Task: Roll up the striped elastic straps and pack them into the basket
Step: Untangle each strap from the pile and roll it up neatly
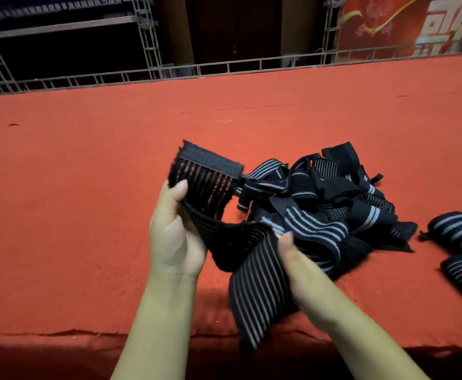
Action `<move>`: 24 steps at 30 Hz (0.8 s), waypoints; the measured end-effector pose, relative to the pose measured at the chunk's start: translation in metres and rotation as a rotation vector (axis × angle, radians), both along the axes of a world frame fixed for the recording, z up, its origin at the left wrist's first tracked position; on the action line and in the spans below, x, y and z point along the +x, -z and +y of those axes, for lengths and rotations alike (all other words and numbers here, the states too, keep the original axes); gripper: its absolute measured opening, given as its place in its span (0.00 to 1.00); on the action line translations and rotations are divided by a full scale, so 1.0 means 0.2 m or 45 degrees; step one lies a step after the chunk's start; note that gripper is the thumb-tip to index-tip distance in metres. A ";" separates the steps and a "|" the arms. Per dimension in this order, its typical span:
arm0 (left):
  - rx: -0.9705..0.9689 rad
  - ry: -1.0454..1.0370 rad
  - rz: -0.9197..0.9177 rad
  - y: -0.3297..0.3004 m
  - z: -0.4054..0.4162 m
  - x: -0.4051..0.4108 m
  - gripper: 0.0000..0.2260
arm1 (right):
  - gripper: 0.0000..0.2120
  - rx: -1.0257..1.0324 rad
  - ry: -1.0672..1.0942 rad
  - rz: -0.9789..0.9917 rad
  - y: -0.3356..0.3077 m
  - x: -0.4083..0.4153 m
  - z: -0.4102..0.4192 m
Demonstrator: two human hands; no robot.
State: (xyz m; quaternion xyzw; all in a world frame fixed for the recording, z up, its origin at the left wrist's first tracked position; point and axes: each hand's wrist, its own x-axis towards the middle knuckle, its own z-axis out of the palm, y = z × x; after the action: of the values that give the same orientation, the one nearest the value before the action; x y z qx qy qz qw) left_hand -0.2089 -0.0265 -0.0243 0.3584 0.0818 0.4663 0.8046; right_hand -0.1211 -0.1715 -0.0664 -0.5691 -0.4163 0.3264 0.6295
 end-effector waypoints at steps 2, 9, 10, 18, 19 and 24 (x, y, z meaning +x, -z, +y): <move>-0.071 0.139 -0.050 -0.05 -0.09 0.05 0.12 | 0.46 0.103 0.038 0.202 -0.04 0.05 0.03; -0.023 0.308 0.200 0.08 -0.24 0.13 0.11 | 0.03 0.384 0.418 0.075 -0.15 0.15 0.03; 0.038 0.299 0.238 0.10 -0.25 0.14 0.11 | 0.03 0.399 0.453 0.116 -0.14 0.16 0.01; 0.328 0.368 0.468 0.12 -0.34 0.24 0.12 | 0.10 0.100 0.572 -0.015 -0.08 0.36 -0.12; 0.350 0.314 0.515 0.13 -0.34 0.27 0.10 | 0.10 0.053 0.542 -0.054 -0.08 0.38 -0.13; 0.363 0.224 0.667 0.18 -0.32 0.38 0.06 | 0.05 -0.056 0.856 -0.342 -0.13 0.72 -0.16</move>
State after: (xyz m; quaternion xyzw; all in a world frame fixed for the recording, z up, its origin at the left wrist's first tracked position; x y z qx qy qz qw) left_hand -0.1331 -0.0909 -0.0594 0.5813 0.1890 0.2934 0.7351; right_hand 0.0222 -0.2031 -0.0398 -0.7255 -0.2777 0.0326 0.6289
